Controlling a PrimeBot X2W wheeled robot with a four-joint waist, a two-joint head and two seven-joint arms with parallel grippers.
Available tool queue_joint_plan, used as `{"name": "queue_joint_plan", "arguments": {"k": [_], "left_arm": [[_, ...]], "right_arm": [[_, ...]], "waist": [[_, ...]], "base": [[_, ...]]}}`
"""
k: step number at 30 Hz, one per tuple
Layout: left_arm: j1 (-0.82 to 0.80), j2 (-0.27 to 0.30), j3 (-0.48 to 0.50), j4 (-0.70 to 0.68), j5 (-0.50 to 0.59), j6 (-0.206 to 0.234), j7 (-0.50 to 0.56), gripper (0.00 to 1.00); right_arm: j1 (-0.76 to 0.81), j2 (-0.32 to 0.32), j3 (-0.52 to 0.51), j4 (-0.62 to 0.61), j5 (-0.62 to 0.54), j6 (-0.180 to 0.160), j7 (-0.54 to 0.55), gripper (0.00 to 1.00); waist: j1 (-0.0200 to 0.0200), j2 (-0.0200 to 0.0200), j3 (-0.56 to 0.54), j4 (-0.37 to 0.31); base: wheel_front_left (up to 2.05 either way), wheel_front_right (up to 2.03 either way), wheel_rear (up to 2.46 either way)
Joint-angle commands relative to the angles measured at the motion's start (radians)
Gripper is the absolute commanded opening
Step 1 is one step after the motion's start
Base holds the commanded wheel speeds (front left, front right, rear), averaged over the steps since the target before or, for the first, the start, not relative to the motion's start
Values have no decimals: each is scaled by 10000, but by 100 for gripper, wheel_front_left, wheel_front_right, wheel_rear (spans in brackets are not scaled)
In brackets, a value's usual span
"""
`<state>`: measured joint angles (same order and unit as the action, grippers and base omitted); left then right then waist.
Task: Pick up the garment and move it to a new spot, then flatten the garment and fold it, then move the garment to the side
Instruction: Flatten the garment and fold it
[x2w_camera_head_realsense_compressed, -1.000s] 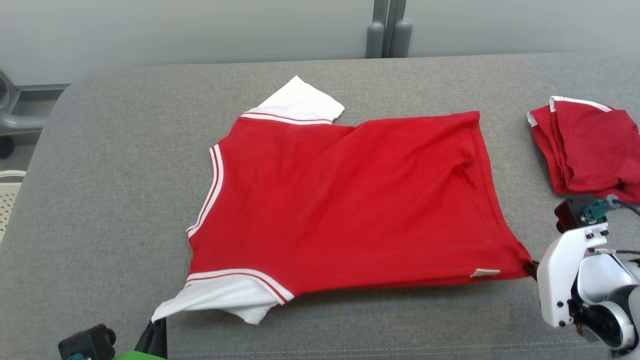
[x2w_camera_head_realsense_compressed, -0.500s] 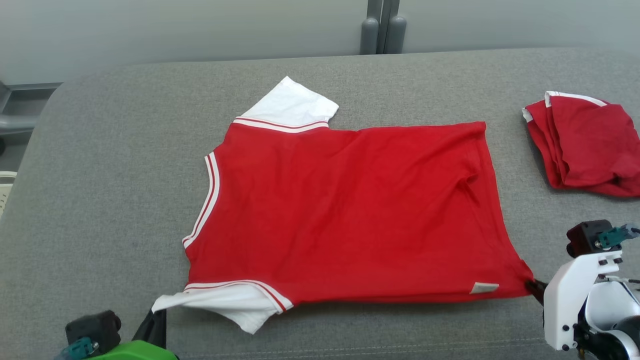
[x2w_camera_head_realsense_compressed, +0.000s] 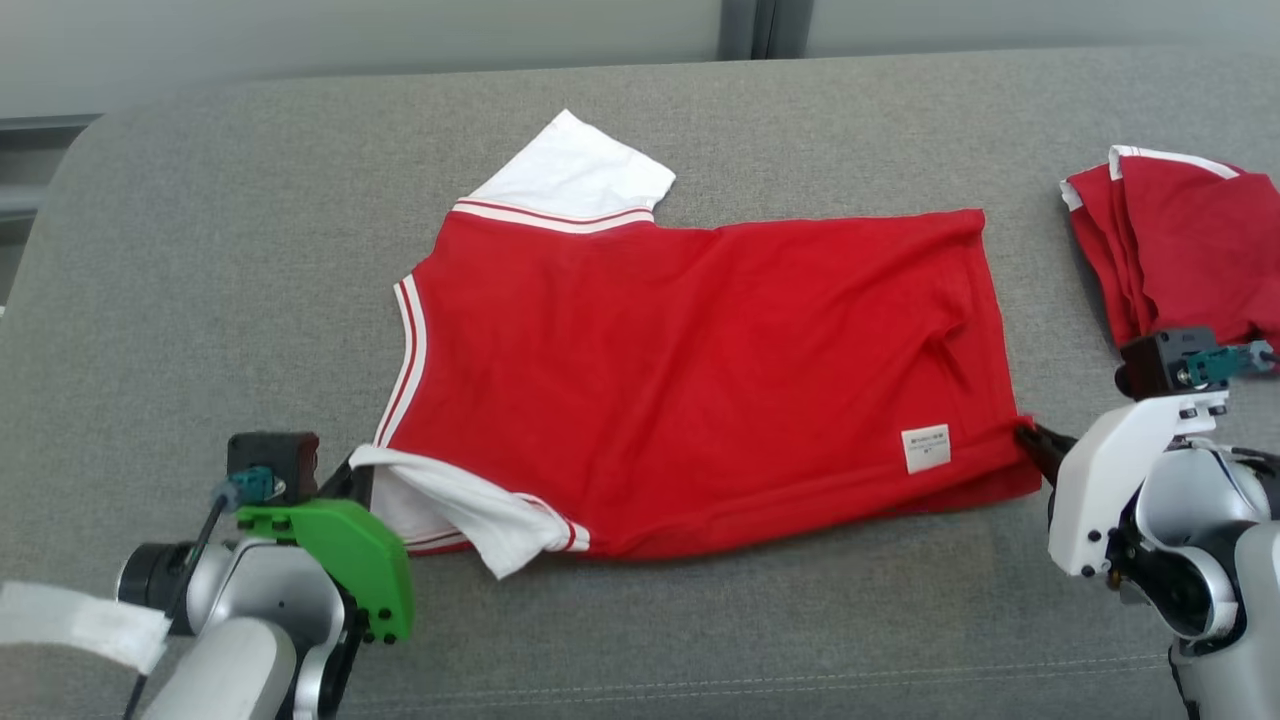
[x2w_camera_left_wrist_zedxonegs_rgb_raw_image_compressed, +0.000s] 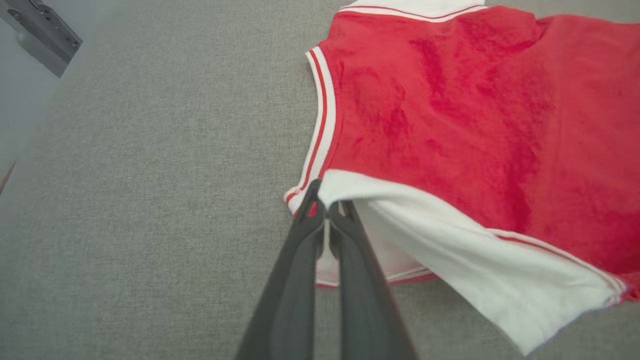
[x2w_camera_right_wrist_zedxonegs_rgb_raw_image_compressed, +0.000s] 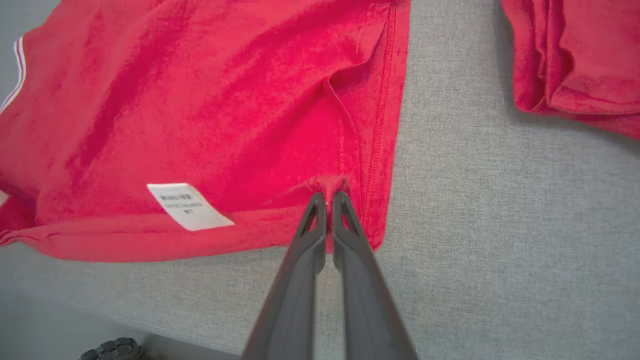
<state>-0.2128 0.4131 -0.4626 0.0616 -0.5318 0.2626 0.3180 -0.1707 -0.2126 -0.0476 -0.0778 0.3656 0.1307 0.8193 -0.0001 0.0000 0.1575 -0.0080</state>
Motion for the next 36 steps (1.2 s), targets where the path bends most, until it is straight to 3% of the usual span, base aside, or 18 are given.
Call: {"name": "queue_joint_plan", "arguments": {"k": [1,12,26,27,28,36], "left_arm": [[-487,-69,-51,320,131,-69,89,0],[-2654,-597,-395,2402,462,-622,-113,0],[-3832,-1027,-532,3957,581,-952,-872,0],[-3862,-1025,-504,4041,602,-886,-978,18],[-3892,-1034,-490,4140,608,-851,-1002,100],[-3492,-1050,-318,4404,473,-688,-1811,100]], "right_arm": [[-350,24,-39,213,-73,-1,-280,0],[-1757,-96,151,2193,-306,-3,-2030,0],[-2299,-200,507,3794,-256,-3,-2879,0],[-2317,-184,538,3829,-222,-3,-2968,45],[-2354,-159,583,3858,-151,-3,-3042,100],[-2367,-207,505,3560,-56,-3,-4366,100]], "waist": [[1,0,197,7],[1,0,734,-32],[1,0,956,-94],[1,0,954,-102],[1,0,952,-110],[1,0,715,-19]], "base": [[0,0,0],[0,0,0],[0,0,0],[0,0,0],[0,0,0],[0,0,0]]}}
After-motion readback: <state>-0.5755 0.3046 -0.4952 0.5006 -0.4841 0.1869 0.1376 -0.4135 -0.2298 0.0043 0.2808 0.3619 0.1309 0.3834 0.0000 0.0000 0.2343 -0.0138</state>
